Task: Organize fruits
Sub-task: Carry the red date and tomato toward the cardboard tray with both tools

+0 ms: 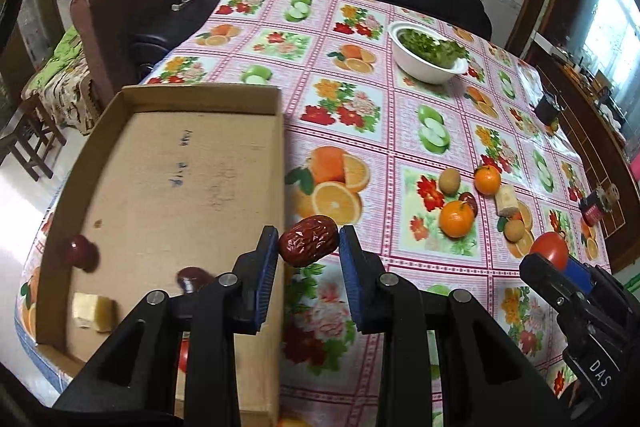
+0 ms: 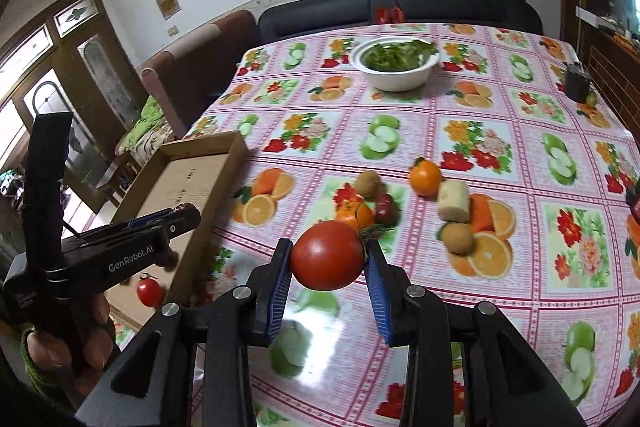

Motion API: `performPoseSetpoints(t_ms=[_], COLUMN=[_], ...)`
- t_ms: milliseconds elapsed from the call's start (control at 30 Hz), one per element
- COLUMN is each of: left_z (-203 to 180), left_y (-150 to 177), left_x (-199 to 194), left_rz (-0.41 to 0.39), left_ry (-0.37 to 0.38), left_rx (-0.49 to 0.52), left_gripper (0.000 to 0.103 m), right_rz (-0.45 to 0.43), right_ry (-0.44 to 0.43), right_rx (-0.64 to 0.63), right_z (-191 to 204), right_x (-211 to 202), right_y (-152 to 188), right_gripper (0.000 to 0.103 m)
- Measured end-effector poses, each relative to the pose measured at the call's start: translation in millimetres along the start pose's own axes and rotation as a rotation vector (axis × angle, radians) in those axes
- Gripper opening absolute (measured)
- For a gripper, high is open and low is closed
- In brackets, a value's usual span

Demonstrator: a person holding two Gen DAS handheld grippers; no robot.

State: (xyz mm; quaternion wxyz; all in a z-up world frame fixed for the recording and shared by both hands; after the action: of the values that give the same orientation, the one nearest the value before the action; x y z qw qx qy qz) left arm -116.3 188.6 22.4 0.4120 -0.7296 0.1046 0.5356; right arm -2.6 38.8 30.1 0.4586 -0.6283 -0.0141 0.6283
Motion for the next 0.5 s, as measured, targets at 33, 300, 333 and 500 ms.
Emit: performPoseSetpoints(t_ms=[33, 300, 333, 500], left_z=[2.9, 19.9, 23.4, 39.0], left_y=[0.2, 0.0, -0.2, -1.8], left_x=[-1.6, -10.7, -12.3, -17.9], left_rz=[-0.003, -0.024, -0.028, -0.042], left_ry=[-0.003, -0.018, -0.023, -0.04], left_rx=[-0.003, -0.022, -0.027, -0.05], left_gripper=[0.029, 0.029, 0.029, 0.029], right_rz=[0.0, 0.01, 0.013, 0.019], right_ry=[-0.003, -0.034, -0.039, -0.063], right_rx=[-0.004, -0.042, -0.048, -0.072], right_z=[3.1, 27.7, 31.3, 47.3], right_x=[0.2, 5.1, 6.2, 11.2], right_y=[-0.3, -3.5, -4.2, -7.5], right_gripper=[0.037, 0.036, 0.036, 0.036])
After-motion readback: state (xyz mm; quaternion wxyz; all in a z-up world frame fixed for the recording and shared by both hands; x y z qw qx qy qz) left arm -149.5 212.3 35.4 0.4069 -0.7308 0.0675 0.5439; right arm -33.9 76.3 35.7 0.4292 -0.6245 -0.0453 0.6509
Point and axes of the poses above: each gripper's, at about its wrist camera, not at the fingertips, and x roughly the way its jaws point, z to its left, y to its underside, the point moved 3 cm from there along x, roughly the way its jaws point, and after that the axes turned 7 degrees about z, right-handed, at the moved point
